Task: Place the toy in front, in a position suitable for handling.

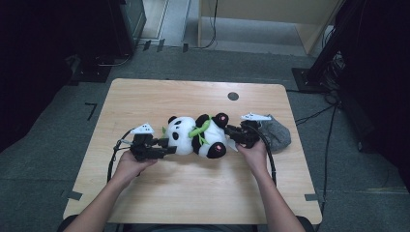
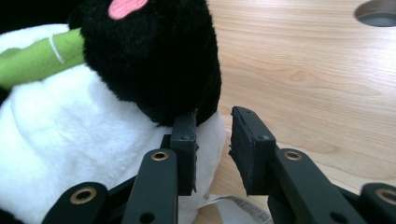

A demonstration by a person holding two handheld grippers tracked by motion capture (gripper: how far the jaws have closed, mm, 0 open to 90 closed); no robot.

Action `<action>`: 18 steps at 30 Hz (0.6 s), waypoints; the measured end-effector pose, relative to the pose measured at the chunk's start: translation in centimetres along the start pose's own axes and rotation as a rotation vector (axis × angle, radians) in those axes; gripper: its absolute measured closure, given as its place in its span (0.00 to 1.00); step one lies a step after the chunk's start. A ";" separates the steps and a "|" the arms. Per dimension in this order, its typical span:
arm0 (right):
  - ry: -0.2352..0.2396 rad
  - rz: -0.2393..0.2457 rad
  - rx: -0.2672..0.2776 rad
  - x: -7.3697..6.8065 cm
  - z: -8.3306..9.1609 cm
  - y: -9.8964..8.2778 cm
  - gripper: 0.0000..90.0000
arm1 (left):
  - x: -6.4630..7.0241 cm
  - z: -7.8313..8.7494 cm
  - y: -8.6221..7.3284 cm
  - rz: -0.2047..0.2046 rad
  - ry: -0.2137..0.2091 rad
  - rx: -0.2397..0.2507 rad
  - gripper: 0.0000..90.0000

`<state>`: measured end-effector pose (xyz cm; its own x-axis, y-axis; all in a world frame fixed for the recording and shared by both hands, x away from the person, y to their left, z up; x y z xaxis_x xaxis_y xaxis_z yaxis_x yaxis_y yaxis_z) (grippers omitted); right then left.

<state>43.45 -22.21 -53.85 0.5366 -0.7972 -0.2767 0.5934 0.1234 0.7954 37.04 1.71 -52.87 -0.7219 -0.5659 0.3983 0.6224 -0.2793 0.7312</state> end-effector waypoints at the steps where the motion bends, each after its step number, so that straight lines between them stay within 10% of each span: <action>1: 0.009 -0.001 -0.005 -0.1 0.1 0.0 0.80 | 0.3 0.1 -0.2 0.000 -0.001 -0.006 0.49; 18: -0.043 0.028 0.006 1.0 -0.8 0.1 0.67 | 0.0 1.0 0.3 -0.026 0.048 0.072 0.41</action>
Point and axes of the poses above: each handheld gripper's, and its own axes: z roughly backward along the jaws, y roughly out of its top, x roughly to its right, the point moved 10 cm from there along -z, roughly forward along the jaws, and after that the axes turned 4 degrees about z, right-handed, at the moved point
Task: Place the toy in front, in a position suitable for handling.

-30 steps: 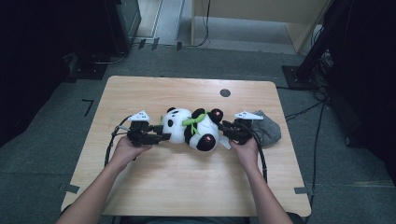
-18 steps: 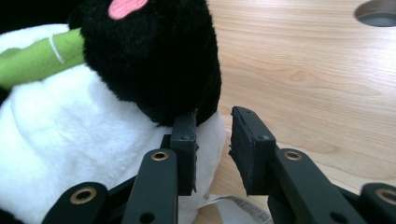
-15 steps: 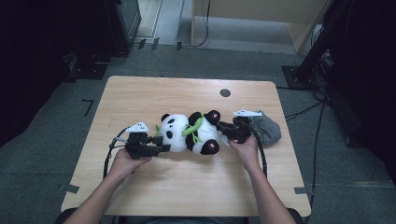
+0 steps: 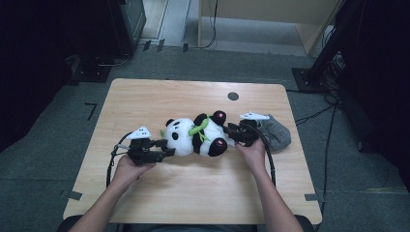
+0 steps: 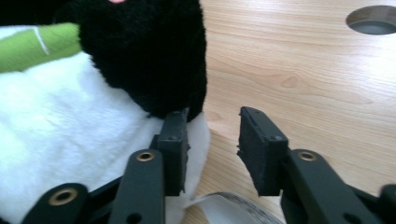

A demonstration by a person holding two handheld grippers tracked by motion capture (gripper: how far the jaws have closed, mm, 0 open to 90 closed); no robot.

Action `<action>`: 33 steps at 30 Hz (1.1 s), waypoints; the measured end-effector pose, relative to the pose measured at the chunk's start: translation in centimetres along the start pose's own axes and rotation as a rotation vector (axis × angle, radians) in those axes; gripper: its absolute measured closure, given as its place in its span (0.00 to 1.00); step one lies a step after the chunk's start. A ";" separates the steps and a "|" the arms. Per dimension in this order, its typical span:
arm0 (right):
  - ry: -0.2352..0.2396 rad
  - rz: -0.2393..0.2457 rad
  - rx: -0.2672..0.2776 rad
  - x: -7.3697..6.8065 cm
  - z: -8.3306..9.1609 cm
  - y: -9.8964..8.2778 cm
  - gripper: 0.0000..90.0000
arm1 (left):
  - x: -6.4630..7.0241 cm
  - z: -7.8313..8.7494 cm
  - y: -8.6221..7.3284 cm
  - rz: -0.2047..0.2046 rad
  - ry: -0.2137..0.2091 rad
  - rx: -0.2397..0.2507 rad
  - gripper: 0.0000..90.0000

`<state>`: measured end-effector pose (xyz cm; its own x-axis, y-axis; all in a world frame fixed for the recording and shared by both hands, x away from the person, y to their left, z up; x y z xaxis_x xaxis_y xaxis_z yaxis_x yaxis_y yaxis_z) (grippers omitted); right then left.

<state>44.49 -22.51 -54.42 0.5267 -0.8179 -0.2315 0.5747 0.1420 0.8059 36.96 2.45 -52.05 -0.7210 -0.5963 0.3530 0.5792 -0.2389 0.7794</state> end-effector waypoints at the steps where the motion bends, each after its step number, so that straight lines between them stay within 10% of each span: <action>1: -0.003 0.002 -0.002 0.1 0.1 0.0 0.64 | -0.1 0.2 0.3 0.001 0.004 0.017 0.39; 6: -0.025 0.016 -0.013 0.4 0.4 0.0 0.54 | -1.1 0.9 1.7 -0.035 0.047 0.081 0.29; 21: -0.031 -0.002 0.005 1.9 3.9 0.9 0.24 | -2.5 -2.8 0.6 -0.023 0.042 -0.002 0.00; 33: -0.114 -0.039 0.070 6.6 8.9 1.0 0.27 | -2.7 -3.8 -0.8 0.039 -0.077 -0.064 0.00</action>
Point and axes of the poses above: each handheld gripper's, and its own axes: z roughly backward along the jaws, y roughly out of its top, x roughly to its right, the point moved 10 cm from there along -z, roughly forward along the jaws, and after that the axes turned 4 degrees about z, right-handed, at the moved point
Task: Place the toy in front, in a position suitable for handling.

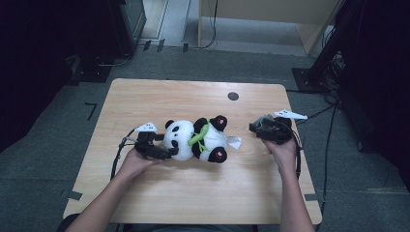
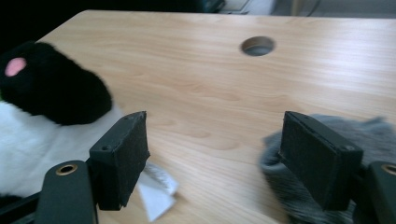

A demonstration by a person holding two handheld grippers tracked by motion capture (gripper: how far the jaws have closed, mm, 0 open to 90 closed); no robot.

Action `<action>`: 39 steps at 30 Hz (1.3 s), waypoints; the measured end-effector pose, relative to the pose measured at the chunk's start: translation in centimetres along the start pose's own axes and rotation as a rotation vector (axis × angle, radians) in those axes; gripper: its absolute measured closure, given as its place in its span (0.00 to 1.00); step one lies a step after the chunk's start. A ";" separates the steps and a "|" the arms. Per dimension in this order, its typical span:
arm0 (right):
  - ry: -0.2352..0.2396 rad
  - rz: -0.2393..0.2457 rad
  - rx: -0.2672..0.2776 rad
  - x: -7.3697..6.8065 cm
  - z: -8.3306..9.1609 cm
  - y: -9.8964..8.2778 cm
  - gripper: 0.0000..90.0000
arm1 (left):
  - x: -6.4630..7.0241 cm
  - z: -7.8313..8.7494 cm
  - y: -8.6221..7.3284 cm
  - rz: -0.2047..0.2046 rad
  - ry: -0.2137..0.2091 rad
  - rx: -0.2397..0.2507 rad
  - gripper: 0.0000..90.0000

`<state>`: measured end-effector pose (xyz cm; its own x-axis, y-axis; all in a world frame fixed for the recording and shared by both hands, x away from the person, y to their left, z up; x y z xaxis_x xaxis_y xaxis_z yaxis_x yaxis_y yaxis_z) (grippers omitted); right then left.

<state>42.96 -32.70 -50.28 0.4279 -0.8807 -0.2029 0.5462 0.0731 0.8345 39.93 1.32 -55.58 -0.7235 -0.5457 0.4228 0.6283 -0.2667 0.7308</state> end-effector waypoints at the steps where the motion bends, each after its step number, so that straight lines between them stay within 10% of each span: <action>1: -0.005 -0.006 0.005 0.3 0.2 0.0 0.27 | 0.0 0.0 0.0 -0.004 -0.004 0.000 0.00; 13: -0.159 -0.011 -0.014 5.5 1.6 -1.8 0.33 | 0.2 0.5 -0.2 0.020 -0.015 -0.011 0.20; 20: -0.279 0.041 -0.153 7.3 0.2 -4.0 0.33 | 0.5 0.8 -0.2 0.029 -0.007 -0.021 0.32; 39: -0.249 -0.010 -0.218 8.6 -0.9 -6.3 0.66 | 1.7 2.1 -1.4 0.086 -0.018 -0.060 0.31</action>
Point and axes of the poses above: each handheld gripper's, and its own axes: z roughly backward along the jaws, y roughly out of its top, x roughly to its right, the point moved 10 cm from there along -z, roughly forward along the jaws, and after that the axes turned 4 degrees about z, right-handed, at the moved point
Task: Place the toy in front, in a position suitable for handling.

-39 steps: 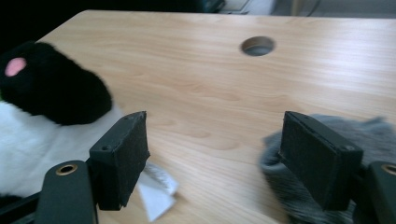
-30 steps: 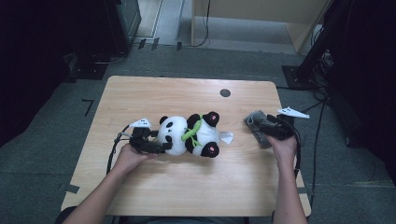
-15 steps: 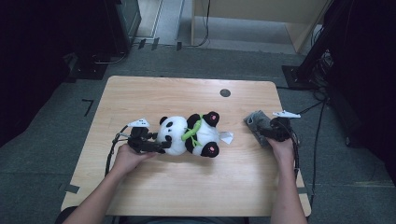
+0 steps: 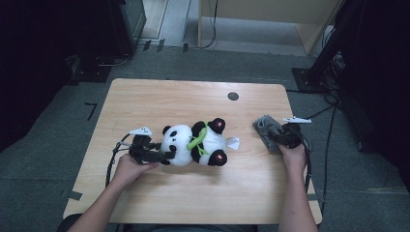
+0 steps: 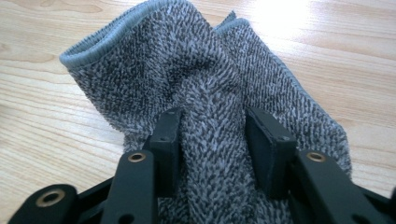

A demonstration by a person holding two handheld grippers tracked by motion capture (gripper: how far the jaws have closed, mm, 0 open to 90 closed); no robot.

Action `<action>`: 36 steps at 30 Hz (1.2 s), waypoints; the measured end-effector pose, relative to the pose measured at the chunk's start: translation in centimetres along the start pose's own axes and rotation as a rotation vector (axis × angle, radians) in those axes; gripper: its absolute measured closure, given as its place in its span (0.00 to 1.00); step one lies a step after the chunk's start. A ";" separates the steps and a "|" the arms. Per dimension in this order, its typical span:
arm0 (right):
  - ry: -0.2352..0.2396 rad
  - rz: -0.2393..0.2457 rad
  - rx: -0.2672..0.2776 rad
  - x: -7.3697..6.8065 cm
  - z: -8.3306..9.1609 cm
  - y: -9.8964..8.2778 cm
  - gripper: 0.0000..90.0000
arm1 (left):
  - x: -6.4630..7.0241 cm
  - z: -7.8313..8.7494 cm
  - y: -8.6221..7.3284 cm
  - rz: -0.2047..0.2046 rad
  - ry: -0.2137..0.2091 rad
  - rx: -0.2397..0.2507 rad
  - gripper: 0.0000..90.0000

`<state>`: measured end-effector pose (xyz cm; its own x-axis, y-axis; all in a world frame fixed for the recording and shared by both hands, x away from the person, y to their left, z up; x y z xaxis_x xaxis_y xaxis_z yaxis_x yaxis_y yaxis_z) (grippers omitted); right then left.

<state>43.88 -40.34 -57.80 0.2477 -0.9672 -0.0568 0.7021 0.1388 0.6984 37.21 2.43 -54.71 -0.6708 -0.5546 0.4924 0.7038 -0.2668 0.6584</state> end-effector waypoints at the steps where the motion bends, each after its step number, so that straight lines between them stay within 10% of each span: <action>1: -0.005 -0.015 0.010 0.0 -0.1 -0.1 0.69 | 0.0 0.0 0.0 -0.005 0.004 0.005 0.28; 10: 0.024 -0.093 0.015 0.1 0.3 0.0 0.85 | -0.2 -0.4 0.1 -0.049 0.018 0.029 0.13; 16: 0.062 -0.064 0.066 -1.1 2.4 1.6 0.85 | -0.2 -0.5 0.2 -0.053 0.025 0.049 0.14; 36: 0.233 0.098 0.166 -11.7 6.9 7.6 0.85 | -0.3 -0.6 0.1 -0.011 0.032 0.074 0.16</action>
<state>41.74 -29.45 -46.92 0.4689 -0.8732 -0.1325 0.5534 0.1736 0.8146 37.57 2.11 -55.12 -0.6700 -0.5770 0.4670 0.6761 -0.2145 0.7049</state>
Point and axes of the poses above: each handheld gripper's, and its own axes: z roughly backward along the jaws, y roughly out of its top, x roughly to its right, the point moved 10 cm from there along -z, roughly forward along the jaws, and after that the axes turned 4 degrees about z, right-handed, at the moved point
